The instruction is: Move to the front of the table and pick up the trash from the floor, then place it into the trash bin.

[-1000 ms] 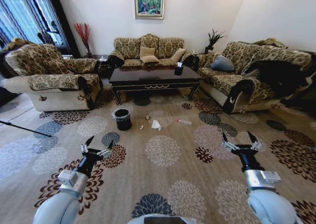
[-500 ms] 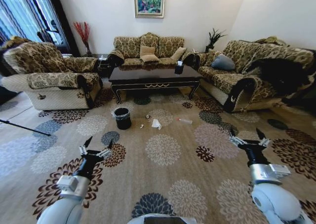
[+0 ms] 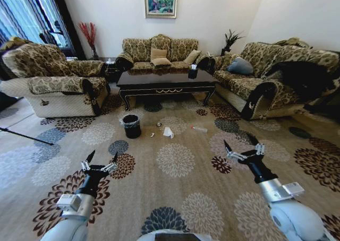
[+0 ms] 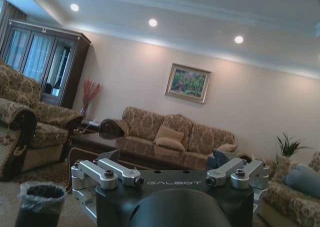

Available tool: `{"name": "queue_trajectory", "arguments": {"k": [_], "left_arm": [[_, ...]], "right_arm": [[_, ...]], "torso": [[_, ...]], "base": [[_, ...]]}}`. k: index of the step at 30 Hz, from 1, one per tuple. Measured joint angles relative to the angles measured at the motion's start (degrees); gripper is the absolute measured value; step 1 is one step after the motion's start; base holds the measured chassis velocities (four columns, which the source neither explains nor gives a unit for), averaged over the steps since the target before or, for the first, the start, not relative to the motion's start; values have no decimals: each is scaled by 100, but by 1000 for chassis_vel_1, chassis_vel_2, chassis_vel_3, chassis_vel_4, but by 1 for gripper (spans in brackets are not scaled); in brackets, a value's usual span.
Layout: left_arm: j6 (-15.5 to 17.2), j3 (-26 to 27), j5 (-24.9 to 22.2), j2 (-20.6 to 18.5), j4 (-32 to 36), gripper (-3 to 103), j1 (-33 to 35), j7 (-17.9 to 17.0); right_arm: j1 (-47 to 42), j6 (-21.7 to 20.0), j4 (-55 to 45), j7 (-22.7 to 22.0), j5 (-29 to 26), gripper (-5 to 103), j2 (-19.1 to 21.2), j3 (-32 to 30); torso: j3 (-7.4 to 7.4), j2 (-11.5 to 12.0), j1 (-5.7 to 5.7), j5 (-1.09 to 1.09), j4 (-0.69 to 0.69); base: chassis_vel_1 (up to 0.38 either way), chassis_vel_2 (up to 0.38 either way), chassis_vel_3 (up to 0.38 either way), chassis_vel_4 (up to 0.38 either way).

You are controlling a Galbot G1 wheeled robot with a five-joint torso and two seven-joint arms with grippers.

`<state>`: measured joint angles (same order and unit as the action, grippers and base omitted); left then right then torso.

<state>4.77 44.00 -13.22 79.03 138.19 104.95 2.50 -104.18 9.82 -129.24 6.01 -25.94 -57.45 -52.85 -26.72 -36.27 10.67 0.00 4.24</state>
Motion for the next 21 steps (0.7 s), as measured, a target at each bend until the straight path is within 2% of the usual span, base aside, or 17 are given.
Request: {"name": "queue_trajectory", "arguments": {"k": [2, 4, 5, 6, 8, 13, 21], "left_arm": [[0, 2, 0, 15, 9, 100, 9, 3], [-1, 2, 0, 41, 34, 100, 25, 6], [-1, 2, 0, 41, 34, 100, 25, 6], [-1, -1, 0, 50, 41, 100, 27, 7], [-1, -9, 3, 64, 52, 100, 30, 9], [-5, -1, 4, 66, 56, 100, 34, 13], [-23, -34, 21, 67, 23, 100, 40, 20]], "right_arm": [[-30, -292, -55, -148, -85, 100, -7, -47], [-69, -1144, -264, -817, -438, 100, 2, -74], [-69, -1144, -264, -817, -438, 100, 2, -74], [-70, -1412, -334, -1033, -557, 100, 7, -86], [-67, -1577, -362, -1117, -505, 100, 13, -134], [-93, -1504, -348, -964, -169, 100, -15, -168], [-113, -1339, -348, -863, -115, 100, -76, -163]], "torso": [[25, 44, -21, 0, 0], [70, 122, -52, 0, 0], [70, 122, -52, 0, 0], [92, 156, -65, 0, 0], [136, 224, -90, 0, 0], [203, 339, -137, 0, 0], [316, 531, -216, 0, 0]], "base": [[0, 0, 0, 0], [0, 0, 0, 0], [0, 0, 0, 0], [0, 0, 0, 0], [0, 0, 0, 0], [0, 0, 0, 0], [0, 0, 0, 0]]}}
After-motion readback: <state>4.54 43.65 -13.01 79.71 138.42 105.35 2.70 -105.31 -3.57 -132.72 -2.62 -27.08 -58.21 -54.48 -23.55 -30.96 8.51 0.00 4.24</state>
